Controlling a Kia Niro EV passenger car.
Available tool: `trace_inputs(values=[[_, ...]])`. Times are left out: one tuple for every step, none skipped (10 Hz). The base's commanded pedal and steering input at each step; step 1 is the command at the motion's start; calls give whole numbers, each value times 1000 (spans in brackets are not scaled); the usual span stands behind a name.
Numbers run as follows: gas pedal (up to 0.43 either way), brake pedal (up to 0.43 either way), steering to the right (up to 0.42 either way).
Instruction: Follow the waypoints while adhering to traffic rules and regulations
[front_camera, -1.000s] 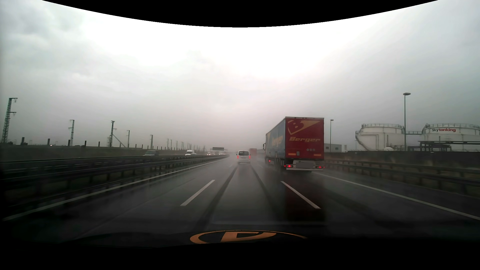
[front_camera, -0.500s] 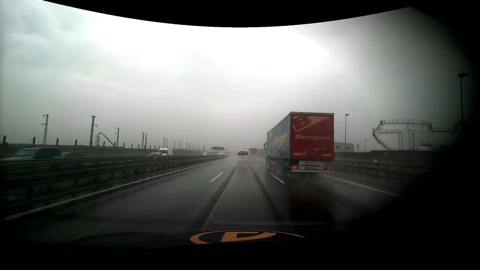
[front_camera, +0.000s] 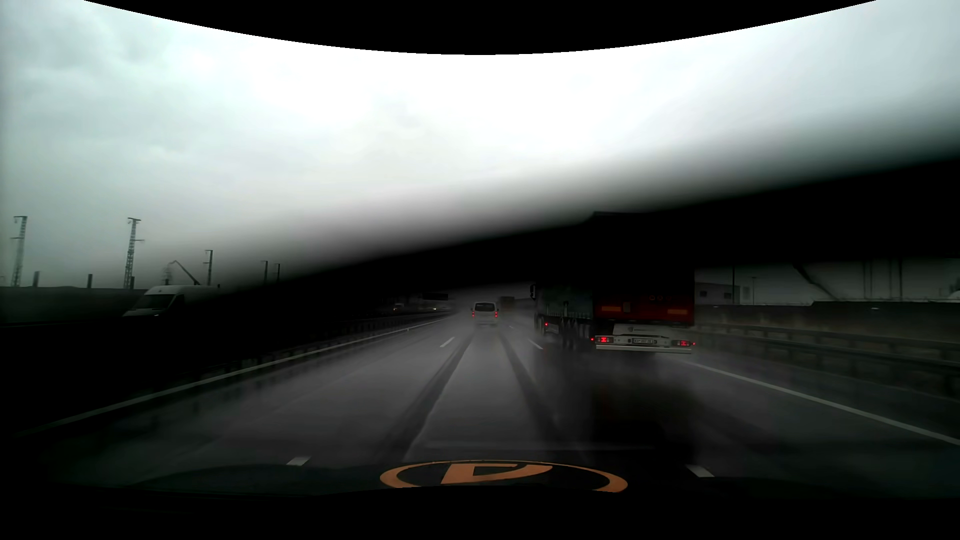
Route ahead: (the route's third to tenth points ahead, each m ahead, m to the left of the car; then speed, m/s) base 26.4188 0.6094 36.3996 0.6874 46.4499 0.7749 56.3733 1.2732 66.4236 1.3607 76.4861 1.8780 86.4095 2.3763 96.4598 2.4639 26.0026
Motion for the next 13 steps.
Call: trace_inputs(values=[[157,0,-3],[177,0,-4],[189,0,-4],[197,0,-4],[209,0,-4],[209,0,-4],[220,0,-4],[220,0,-4],[228,0,-4],[228,0,-4],[228,0,-3],[228,0,-3],[228,0,-3]])
